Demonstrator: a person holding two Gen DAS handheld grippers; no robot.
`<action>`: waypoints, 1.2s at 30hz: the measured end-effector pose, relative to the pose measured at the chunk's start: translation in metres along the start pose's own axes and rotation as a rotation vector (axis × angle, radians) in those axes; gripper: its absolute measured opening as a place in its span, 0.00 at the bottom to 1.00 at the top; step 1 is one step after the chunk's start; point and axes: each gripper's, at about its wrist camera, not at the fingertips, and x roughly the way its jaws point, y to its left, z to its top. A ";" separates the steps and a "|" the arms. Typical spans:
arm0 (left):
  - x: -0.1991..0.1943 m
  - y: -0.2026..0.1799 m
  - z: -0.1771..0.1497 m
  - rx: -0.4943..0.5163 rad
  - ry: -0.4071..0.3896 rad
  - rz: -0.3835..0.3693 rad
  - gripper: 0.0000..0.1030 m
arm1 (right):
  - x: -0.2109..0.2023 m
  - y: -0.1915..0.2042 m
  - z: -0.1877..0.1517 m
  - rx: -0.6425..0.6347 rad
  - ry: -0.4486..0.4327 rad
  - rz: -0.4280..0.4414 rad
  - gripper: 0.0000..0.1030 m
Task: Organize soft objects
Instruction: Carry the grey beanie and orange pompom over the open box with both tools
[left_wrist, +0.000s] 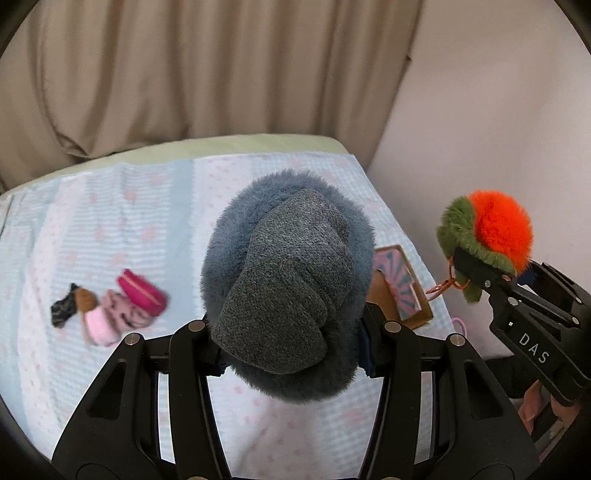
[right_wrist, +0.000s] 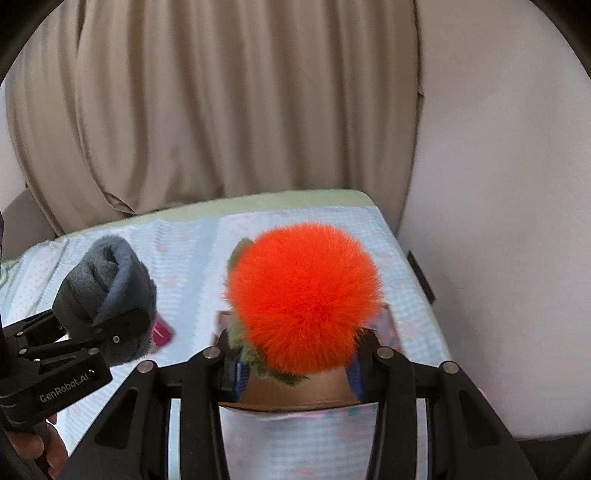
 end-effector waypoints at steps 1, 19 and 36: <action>0.010 -0.007 0.000 0.000 0.016 -0.008 0.46 | 0.005 -0.009 -0.001 -0.003 0.013 -0.006 0.37; 0.205 -0.028 -0.025 -0.042 0.350 0.052 0.45 | 0.155 -0.084 -0.030 -0.015 0.288 0.050 0.37; 0.272 -0.020 -0.051 0.008 0.504 0.127 0.70 | 0.257 -0.096 -0.050 0.010 0.528 0.153 0.38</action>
